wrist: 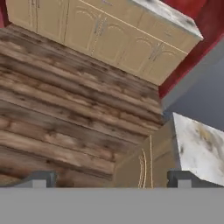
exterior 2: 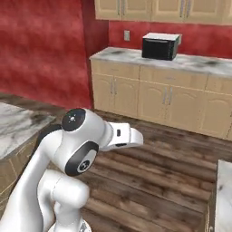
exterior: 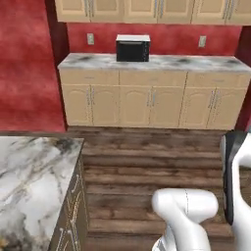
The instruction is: Clear the mugs and bowl far away from the sink.
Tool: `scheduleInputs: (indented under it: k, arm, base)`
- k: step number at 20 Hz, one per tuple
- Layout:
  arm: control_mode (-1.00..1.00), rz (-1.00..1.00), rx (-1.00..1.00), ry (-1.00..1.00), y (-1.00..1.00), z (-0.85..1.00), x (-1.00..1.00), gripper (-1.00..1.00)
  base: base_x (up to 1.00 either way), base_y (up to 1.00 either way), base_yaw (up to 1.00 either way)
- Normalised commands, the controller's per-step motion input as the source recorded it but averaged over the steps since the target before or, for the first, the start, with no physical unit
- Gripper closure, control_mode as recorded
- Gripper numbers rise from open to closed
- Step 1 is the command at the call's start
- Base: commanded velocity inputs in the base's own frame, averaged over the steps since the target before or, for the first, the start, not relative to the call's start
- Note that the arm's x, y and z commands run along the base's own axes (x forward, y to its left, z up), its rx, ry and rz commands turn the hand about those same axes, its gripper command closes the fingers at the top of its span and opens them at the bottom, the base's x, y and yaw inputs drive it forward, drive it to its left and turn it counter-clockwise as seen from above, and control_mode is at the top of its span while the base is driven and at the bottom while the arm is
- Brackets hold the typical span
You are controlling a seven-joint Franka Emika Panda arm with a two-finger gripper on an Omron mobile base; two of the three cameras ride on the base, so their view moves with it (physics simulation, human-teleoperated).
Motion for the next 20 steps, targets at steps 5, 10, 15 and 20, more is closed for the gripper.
scheduleInputs:
  k: [5, 10, 15, 20]
  arm:
    - [1.0, 0.0, 0.0, 0.0, 0.0, 0.0, 0.0, -1.0]
    - [1.0, 0.0, 0.0, 0.0, 0.0, 0.0, 0.0, -1.0]
    - [1.0, 0.0, 0.0, 0.0, 0.0, 0.0, 0.0, -1.0]
    - [1.0, 0.0, 0.0, 0.0, 0.0, 0.0, 0.0, -1.0]
  base:
    - [-0.06, 0.0, 1.0]
    - [0.0, 0.0, 1.0]
    - [0.03, 0.0, 0.95]
    - [0.31, 0.05, 0.82]
